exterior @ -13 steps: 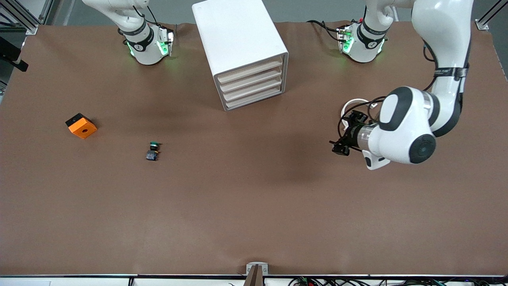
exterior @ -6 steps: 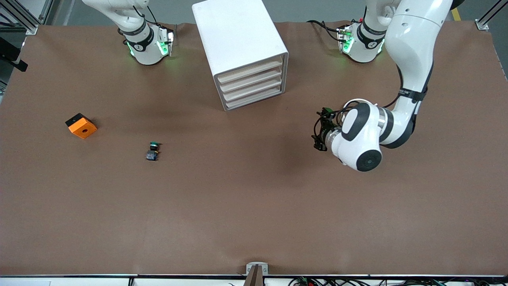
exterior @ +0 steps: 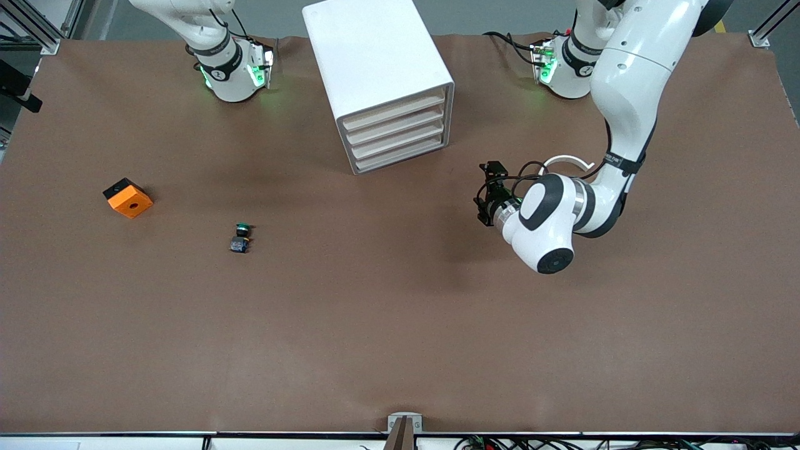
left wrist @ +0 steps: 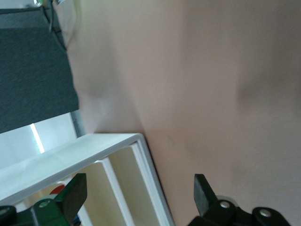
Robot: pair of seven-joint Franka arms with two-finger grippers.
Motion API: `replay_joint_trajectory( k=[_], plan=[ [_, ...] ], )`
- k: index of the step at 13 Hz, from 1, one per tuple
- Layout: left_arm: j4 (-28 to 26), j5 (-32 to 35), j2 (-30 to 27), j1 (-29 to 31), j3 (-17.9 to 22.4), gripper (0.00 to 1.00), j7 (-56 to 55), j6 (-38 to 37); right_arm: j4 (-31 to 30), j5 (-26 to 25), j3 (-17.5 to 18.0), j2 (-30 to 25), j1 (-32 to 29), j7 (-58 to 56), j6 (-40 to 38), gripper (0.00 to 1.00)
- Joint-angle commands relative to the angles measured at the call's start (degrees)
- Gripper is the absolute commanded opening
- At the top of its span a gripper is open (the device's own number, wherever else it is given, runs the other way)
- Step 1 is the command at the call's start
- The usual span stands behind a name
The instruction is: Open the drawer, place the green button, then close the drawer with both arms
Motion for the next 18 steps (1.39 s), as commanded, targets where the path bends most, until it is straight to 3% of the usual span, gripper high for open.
replay_joint_trajectory(
  k=[1, 7, 18],
  plan=[
    [2.19, -5.06, 2.28, 0.62, -0.99, 1.0, -1.08, -1.75, -0.06, -0.73, -0.06, -0.29, -0.31, 0.43, -0.24, 1.0],
    [4.56, -14.55, 7.54, -0.26, -0.9, 1.0, -3.97, -2.63, -0.15, -0.38, 0.12, -0.29, -0.93, 0.52, -1.12, 1.0],
    [6.15, -20.46, 14.24, -2.9, -1.25, 1.0, -14.44, -3.95, 0.12, -0.03, 0.12, -0.2, -0.75, 0.43, -1.12, 1.0]
  ],
)
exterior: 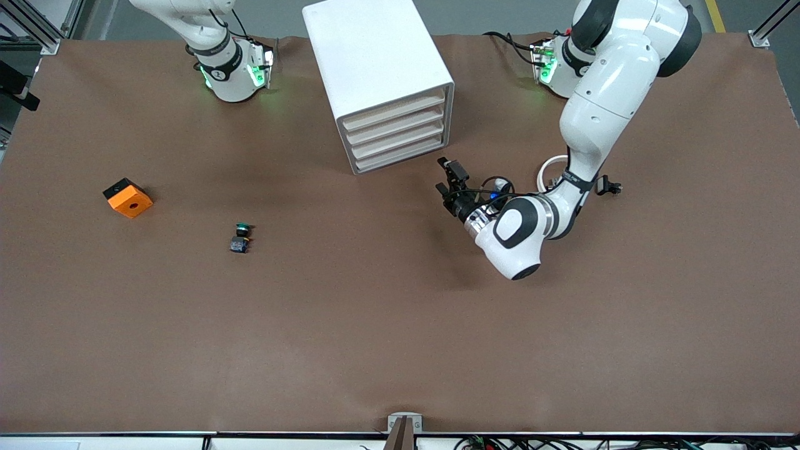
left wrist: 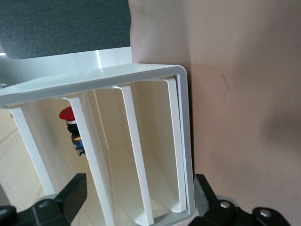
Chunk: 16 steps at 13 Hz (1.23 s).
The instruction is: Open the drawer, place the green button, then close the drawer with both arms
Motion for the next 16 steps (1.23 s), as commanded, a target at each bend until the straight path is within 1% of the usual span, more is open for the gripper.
replay_joint_trajectory(
  k=[1, 3, 5, 6, 7, 8, 11, 16],
  plan=[
    [1.5, -1.51, 2.01, -1.14, -0.42, 1.0, -2.12, -1.0, 0.2, 0.0, 0.35, -0.11, -0.64, 0.41, -0.11, 1.0],
    [1.5, -2.39, 2.27, -2.46, -0.34, 1.0, -2.82, -1.79, 0.21, -0.18, 0.18, -0.11, -0.91, 0.32, -0.11, 1.0],
    [1.5, -2.57, 2.28, -3.17, -0.42, 0.86, -4.22, -2.23, 0.21, -0.09, 0.27, -0.11, -1.0, 0.41, -0.37, 1.0],
    [1.5, -2.57, 2.28, -3.96, -0.34, 0.81, -4.58, -2.67, 0.21, 0.0, 0.35, -0.02, -1.0, 0.41, -0.37, 1.0],
    [1.42, -2.57, 2.28, -4.49, -0.34, 0.7, -4.75, -2.94, 0.21, 0.0, 0.35, -0.11, -1.0, 0.32, -0.37, 1.0],
    [1.24, -2.48, 2.28, -5.19, -0.34, 0.63, -4.93, -3.11, 0.21, 0.0, 0.35, -0.11, -1.0, 0.32, -0.37, 1.0],
    [1.07, -2.22, 2.28, -7.21, -0.25, 0.52, -5.02, -3.9, 0.21, 0.0, 0.35, -0.11, -0.91, 0.32, -0.46, 1.0],
    [0.63, -1.69, 2.8, -9.06, -0.16, 0.46, -4.93, -5.13, 0.21, 0.0, 0.35, -0.11, -0.91, 0.32, -0.46, 1.0]
  ],
)
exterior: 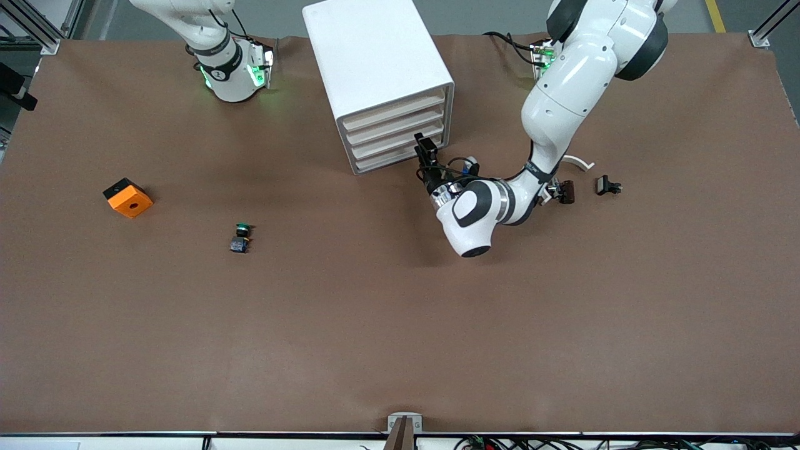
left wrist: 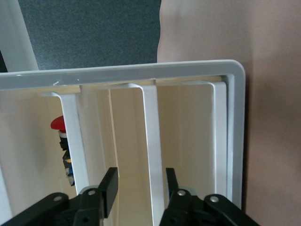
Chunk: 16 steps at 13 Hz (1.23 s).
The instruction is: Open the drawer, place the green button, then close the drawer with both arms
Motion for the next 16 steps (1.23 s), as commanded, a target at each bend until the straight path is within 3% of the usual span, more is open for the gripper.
replay_joint_trajectory(
  k=[1, 7, 12, 16],
  plan=[
    [0.4, -0.09, 0.9, -0.53, 0.13, 0.46, -0.88, -1.39, 0.2, 0.0, 0.65, -0.11, -0.56, 0.39, -0.47, 1.0],
    [0.4, 0.09, 1.96, -1.41, 0.22, 0.39, -0.88, -1.39, 0.91, -0.35, 0.3, 1.55, -1.26, 0.39, -0.03, 1.0],
    [0.05, 0.08, 2.05, -2.29, 0.22, 0.17, -1.15, -1.39, 1.87, -0.44, 0.47, 10.85, -1.0, -0.74, 1.2, 1.0],
    [0.14, 0.09, 2.4, -2.21, 0.57, 0.16, -1.23, -1.57, 2.75, -0.79, 0.47, 12.63, -1.09, -1.98, 2.08, 1.0]
  ],
)
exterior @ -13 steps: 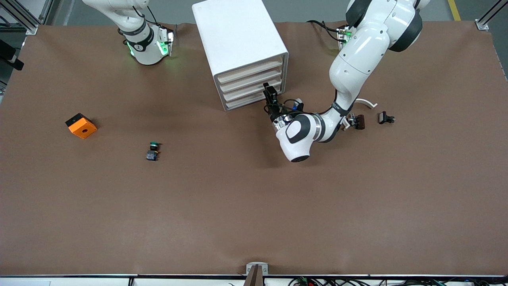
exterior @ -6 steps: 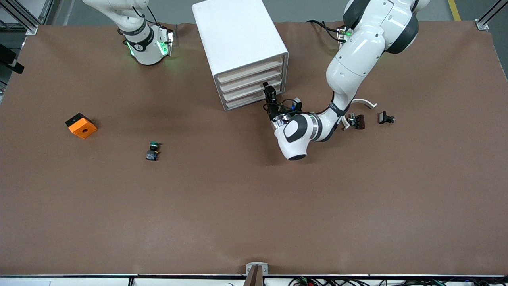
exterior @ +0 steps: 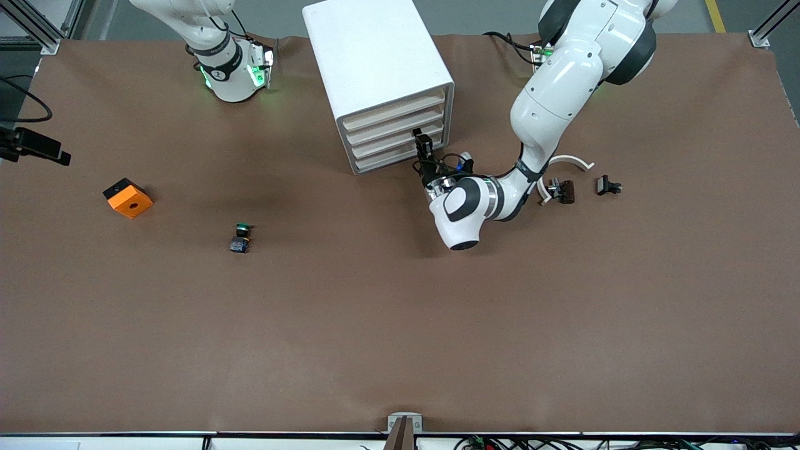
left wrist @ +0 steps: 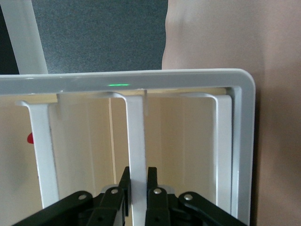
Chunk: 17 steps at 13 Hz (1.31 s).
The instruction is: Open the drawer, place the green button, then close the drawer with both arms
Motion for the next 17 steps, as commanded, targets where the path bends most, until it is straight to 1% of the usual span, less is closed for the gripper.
replay_joint_trajectory(
  k=[1, 3, 4, 7, 8, 9, 13, 15, 17],
  plan=[
    [0.66, 0.15, 0.28, -0.14, 0.66, 0.16, -0.96, -0.96, 1.83, -0.83, 0.49, 1.73, -0.7, -0.94, -0.85, 1.0],
    [0.84, 1.2, 0.37, 0.21, 0.66, 0.16, -0.96, -0.96, 3.14, -0.57, 0.49, 3.93, -0.52, -0.77, 0.1, 1.0],
    [0.93, 1.29, 0.37, 0.56, 0.83, 0.16, -0.96, -0.96, 3.15, -0.57, 0.49, 4.2, -0.26, -0.77, 2.2, 1.0],
    [1.1, 1.47, 0.28, 1.44, 2.59, 0.16, -0.96, -0.96, 2.54, -0.4, 0.67, 5.95, 1.32, 3.08, 6.08, 1.0],
    [1.19, 1.47, 0.28, 1.53, 3.46, 0.16, -0.87, -0.96, 1.23, 0.21, 0.76, 6.57, 1.93, 6.15, 7.83, 1.0],
    [1.19, 1.9, 0.28, 1.62, 4.08, 0.16, -0.87, -0.96, -0.26, 0.13, 0.76, 7.01, 3.85, 7.65, 10.11, 1.0],
    [1.28, 4.01, 0.19, 3.98, 4.17, 0.16, -0.96, -0.96, -8.6, 0.13, 0.84, 7.01, 6.77, 13.98, 18.37, 1.0],
    [1.71, 4.89, 0.28, 5.04, 4.17, 0.16, -0.96, -0.96, -14.49, 0.13, 0.93, 6.75, 7.03, 14.26, 25.83, 1.0],
    [2.33, 5.07, 0.28, 5.92, 4.17, 0.16, -0.87, -0.96, -18.98, 0.22, 0.93, 7.18, 7.39, 14.35, 32.86, 1.0]
  ],
)
